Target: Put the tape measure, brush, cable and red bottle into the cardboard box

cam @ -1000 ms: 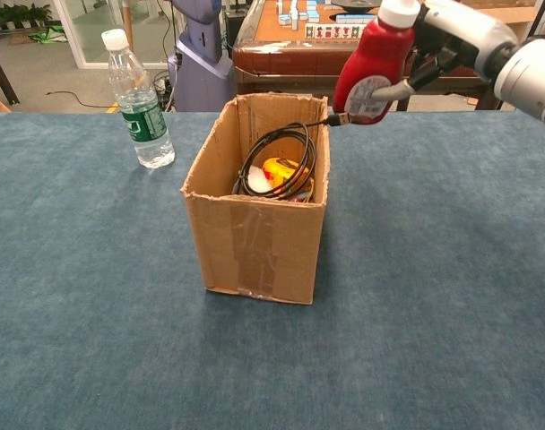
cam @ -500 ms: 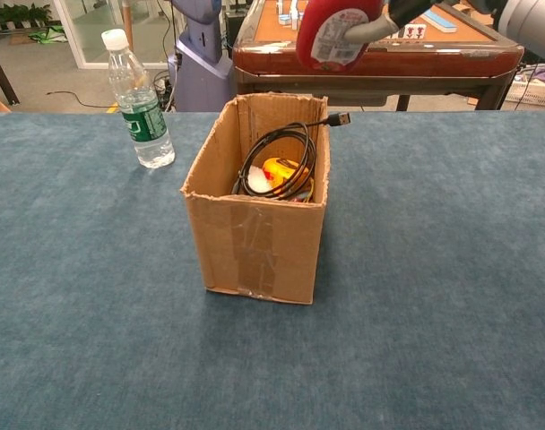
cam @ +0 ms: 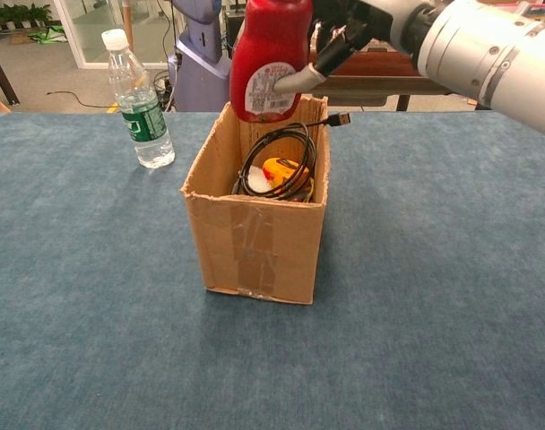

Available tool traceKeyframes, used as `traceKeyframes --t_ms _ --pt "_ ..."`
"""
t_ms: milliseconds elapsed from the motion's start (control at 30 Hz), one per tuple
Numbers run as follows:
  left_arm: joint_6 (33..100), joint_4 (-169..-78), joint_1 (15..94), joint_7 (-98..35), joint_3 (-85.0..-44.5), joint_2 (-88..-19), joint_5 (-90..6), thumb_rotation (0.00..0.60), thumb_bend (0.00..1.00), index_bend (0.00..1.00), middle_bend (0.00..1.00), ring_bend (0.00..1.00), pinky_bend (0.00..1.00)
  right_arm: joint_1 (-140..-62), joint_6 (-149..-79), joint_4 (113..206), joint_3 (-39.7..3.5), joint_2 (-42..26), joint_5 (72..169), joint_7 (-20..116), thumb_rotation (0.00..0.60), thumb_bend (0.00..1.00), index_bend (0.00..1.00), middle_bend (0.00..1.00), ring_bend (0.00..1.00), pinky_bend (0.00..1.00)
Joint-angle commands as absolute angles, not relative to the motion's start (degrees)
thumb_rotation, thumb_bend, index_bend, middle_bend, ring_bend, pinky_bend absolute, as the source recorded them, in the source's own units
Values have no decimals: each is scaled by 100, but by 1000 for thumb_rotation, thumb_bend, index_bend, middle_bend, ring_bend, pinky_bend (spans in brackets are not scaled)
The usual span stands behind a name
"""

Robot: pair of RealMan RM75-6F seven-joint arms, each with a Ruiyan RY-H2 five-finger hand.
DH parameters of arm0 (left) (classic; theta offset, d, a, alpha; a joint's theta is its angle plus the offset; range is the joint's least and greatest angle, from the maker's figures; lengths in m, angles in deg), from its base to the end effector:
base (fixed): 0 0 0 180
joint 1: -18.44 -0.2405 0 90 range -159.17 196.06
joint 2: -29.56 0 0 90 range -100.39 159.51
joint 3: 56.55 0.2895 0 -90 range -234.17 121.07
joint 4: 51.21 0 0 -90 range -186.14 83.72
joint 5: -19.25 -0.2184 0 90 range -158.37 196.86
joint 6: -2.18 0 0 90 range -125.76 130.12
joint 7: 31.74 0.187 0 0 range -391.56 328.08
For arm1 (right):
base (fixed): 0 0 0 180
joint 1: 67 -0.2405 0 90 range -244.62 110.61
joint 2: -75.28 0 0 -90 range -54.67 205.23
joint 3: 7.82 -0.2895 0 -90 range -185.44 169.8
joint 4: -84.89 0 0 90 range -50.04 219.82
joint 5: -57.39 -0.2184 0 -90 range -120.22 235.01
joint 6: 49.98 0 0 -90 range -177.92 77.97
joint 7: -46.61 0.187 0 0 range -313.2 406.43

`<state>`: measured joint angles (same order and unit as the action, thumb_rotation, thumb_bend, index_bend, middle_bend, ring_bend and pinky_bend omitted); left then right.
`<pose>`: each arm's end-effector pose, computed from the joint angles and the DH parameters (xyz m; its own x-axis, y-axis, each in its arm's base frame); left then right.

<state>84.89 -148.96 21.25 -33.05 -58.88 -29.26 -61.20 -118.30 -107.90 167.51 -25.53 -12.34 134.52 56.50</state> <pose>-0.3584 0.2105 0.1870 0.3600 0.0639 0.9308 0.9235 0.1171 -0.3653 -0.0461 -0.4440 0.0070 0.0617 -0.2213 0.9733 -0.8207 -0.5661 -0.0767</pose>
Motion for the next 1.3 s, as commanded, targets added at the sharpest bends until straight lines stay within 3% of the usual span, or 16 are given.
traceKeyframes --t_ms 33,100,333,767,1300 --pt "8483 -14895 2125 -3306 -5884 -2923 -6121 600 354 340 408 350 550 -11872 -10710 16673 -2500 -1279 13454 5644 600 50 552 574 492 586" --pt "8476 -14892 2128 -3307 -5883 -2921 -6124 600 354 340 408 350 550 -11890 -10664 16622 -2455 -1276 13524 5720 600 1 523 527 449 579" --pt "8456 -14869 2136 -3311 -5886 -2926 -6111 600 354 340 408 350 550 -11885 -10632 16579 -2340 -1103 13810 6117 600 0 391 361 284 481" --pt "8457 -14844 2142 -3283 -5880 -2944 -6132 600 354 340 408 350 550 -11508 -11207 17048 -2285 -576 14006 5982 600 0 365 352 269 459" --pt "8593 -14744 2166 -3375 -5865 -3053 -6416 600 354 347 408 350 550 -10034 -12924 17833 -1749 612 14325 3539 600 0 365 362 272 459"
